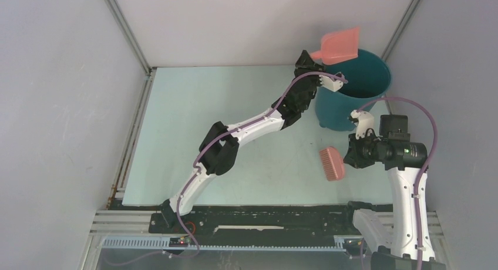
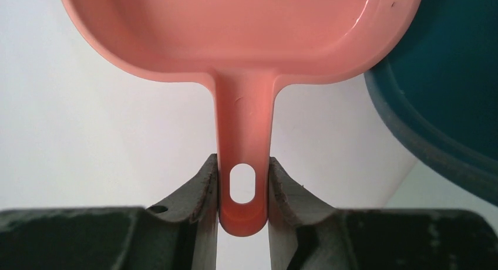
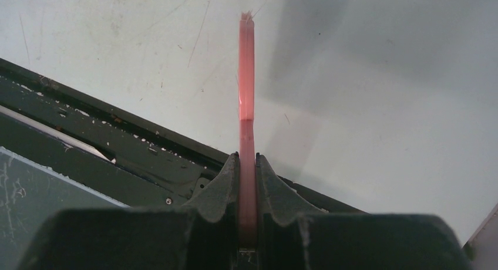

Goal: Sweep away the paper scraps from the table

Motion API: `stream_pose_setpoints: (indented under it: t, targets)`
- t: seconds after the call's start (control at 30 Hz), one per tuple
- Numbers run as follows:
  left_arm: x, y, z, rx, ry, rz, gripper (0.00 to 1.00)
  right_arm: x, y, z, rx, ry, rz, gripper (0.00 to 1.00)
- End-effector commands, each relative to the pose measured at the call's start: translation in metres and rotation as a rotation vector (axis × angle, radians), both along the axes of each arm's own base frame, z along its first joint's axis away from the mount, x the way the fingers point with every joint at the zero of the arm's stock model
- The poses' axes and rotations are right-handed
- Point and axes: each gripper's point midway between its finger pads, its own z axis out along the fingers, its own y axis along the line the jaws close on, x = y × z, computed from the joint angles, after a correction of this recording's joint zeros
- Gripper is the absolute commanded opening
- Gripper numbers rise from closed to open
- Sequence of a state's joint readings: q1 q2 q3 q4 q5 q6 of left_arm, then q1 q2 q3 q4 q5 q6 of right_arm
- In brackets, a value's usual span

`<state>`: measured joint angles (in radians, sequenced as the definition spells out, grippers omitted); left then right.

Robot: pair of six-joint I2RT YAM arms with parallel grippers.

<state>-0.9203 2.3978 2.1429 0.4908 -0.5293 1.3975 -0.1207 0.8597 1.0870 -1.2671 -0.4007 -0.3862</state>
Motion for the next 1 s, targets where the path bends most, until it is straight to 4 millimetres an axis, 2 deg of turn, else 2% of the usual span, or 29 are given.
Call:
stream_pose_setpoints:
  t: [0.0,0.23,0.57,0.63,0.67,0.83,0.97]
  targets:
    - [-0.006,0.015,0.039,-0.039,-0.104,0.028,0.0,0.003,0.001,0.006,0.008,-0.024,-0.011,0.0]
    - [-0.01,0.018,0.052,-0.11,-0.097,0.011,0.0,0.003,0.002,0.007,0.01,-0.029,-0.009,0.0]
    - [-0.04,0.004,0.085,-0.475,0.051,-0.042,0.0,0.001,-0.005,0.005,-0.025,-0.02,-0.027,0.0]
    - [-0.045,0.006,0.089,-0.535,0.095,-0.048,0.0,-0.001,-0.007,0.005,-0.036,-0.019,-0.033,0.0]
    - [-0.05,0.011,0.097,-0.572,0.119,-0.056,0.0,-0.001,-0.007,0.004,-0.039,-0.019,-0.035,0.0]
    - [-0.072,0.03,0.112,-0.698,0.264,-0.106,0.0,0.0,-0.007,0.004,-0.038,-0.025,-0.032,0.0]
    - [-0.098,0.051,0.105,-0.791,0.424,-0.129,0.0,0.006,-0.006,0.005,-0.039,-0.042,-0.021,0.0]
